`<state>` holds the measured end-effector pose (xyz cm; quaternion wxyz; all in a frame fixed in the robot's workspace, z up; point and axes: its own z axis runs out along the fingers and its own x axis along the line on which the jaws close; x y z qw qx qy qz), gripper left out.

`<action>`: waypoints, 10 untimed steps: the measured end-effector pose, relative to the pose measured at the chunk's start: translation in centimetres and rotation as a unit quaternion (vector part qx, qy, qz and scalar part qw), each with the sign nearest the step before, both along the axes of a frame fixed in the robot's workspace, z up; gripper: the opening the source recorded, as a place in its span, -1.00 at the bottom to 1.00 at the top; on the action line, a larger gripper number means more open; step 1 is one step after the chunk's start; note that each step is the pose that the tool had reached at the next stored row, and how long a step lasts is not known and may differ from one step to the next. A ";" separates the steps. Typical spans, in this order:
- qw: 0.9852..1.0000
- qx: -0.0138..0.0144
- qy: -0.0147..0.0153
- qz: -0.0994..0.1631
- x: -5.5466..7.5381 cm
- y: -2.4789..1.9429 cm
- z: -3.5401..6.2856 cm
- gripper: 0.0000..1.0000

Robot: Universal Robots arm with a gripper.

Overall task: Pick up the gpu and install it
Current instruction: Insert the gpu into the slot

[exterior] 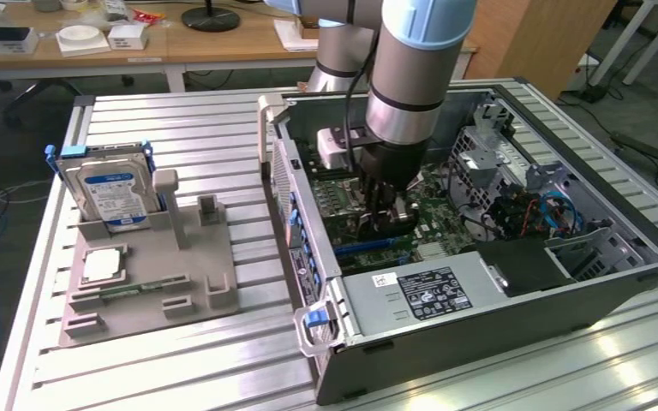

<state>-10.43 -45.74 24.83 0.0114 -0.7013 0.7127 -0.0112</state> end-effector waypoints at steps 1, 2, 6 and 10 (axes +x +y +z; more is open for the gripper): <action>1.000 0.000 0.000 0.000 0.0 0.00 -0.02 -0.46; 1.000 0.000 0.000 0.000 0.0 0.00 -0.03 -0.46; 1.000 0.000 0.000 0.000 -0.1 0.00 -0.05 -0.46; 1.000 0.000 0.000 0.000 -0.1 0.00 -0.12 -0.46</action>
